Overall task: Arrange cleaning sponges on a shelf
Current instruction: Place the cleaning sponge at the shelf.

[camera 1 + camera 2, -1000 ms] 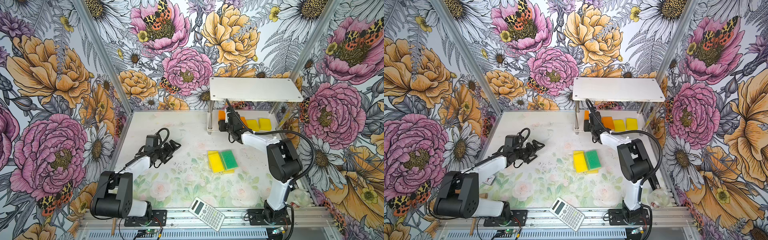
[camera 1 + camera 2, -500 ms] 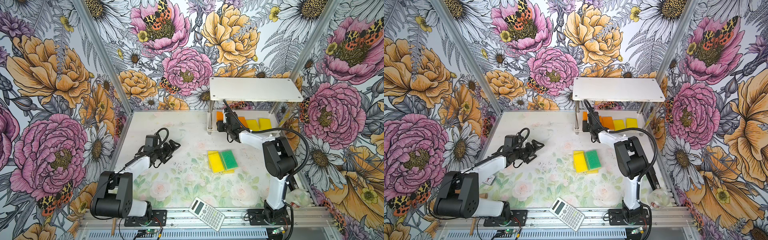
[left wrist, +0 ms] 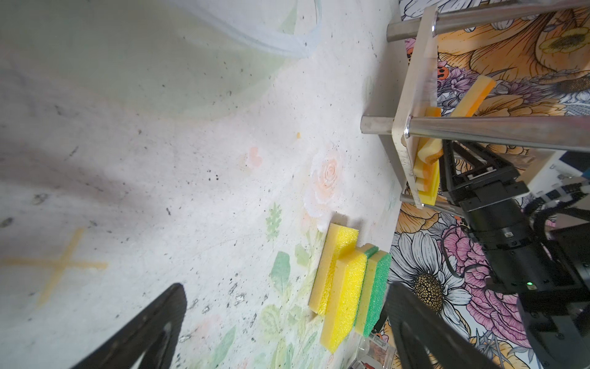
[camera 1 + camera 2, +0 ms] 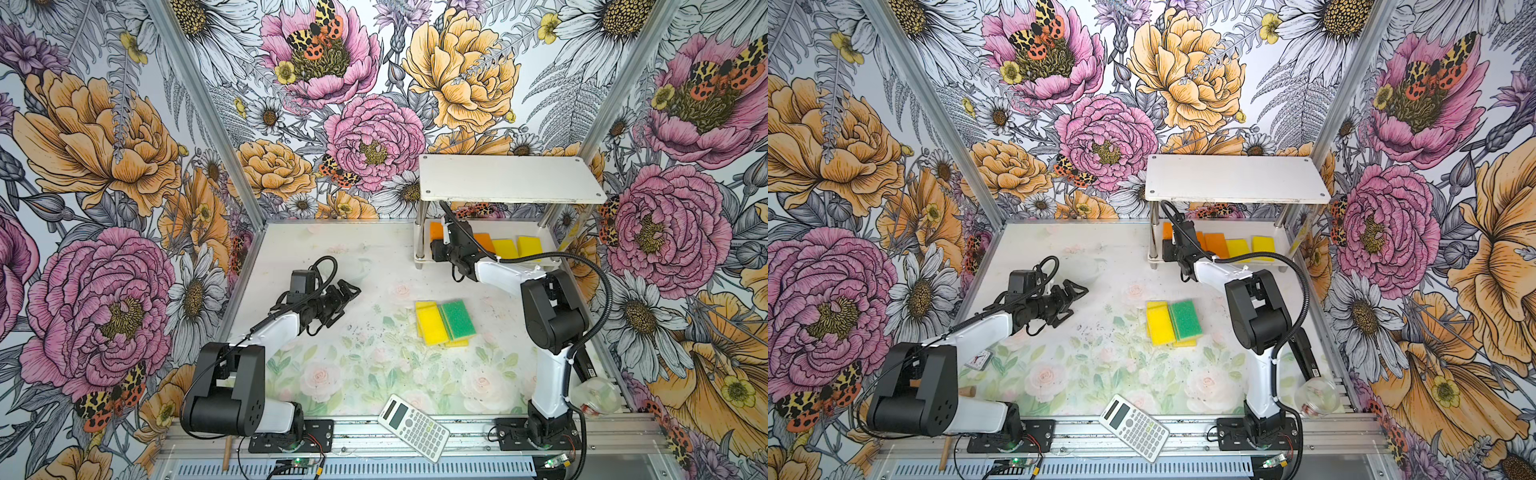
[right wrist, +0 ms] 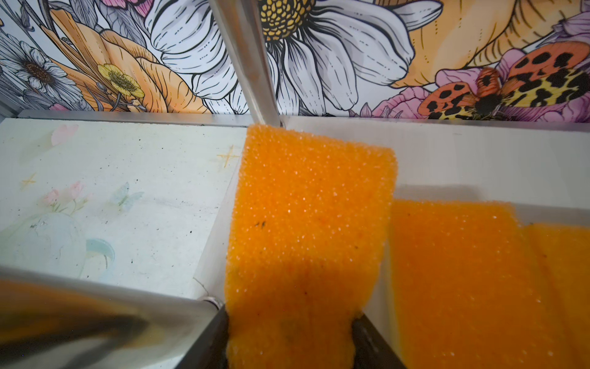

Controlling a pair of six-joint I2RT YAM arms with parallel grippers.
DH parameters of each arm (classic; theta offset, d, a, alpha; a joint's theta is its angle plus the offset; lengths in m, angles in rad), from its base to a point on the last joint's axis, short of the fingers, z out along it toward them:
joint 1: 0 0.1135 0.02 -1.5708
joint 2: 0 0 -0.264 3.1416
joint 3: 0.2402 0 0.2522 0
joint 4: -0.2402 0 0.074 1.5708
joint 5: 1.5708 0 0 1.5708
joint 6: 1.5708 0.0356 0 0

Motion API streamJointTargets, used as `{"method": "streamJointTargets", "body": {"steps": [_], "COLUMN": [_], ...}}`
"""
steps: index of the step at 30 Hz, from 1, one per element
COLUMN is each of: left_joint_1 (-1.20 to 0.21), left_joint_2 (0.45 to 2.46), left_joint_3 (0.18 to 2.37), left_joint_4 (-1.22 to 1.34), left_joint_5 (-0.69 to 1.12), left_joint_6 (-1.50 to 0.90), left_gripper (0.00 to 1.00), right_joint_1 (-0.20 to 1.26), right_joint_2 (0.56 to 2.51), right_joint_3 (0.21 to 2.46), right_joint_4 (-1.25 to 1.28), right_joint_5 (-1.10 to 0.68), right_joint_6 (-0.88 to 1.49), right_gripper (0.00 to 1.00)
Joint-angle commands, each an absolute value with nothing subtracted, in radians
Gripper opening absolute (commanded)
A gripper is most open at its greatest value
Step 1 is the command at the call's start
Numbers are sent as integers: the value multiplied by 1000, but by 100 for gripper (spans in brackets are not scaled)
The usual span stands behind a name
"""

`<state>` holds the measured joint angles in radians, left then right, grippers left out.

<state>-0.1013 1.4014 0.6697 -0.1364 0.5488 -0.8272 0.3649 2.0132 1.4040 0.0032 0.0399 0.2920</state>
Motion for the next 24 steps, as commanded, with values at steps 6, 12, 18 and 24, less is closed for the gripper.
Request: {"method": "streamJointTargets", "body": {"steps": [6, 12, 18, 24], "left_joint_1": [-88, -84, -81, -80], "left_joint_2": [1358, 1348, 1351, 1351], "left_joint_3": [658, 654, 655, 654], "left_joint_4": [-147, -150, -150, -151], "left_joint_5": [561, 561, 561, 561], "left_joint_6": [-804, -803, -804, -802], "left_gripper": [99, 99, 99, 99], "right_joint_1": [361, 360, 360, 361], "right_joint_2": [2044, 2056, 2064, 2056], "right_joint_3": [1445, 1447, 1453, 1448], "right_joint_4": [-21, -21, -21, -21], "right_joint_5": [48, 58, 61, 64], "right_joint_6": [273, 273, 278, 277], "right_gripper": [56, 58, 61, 63]}}
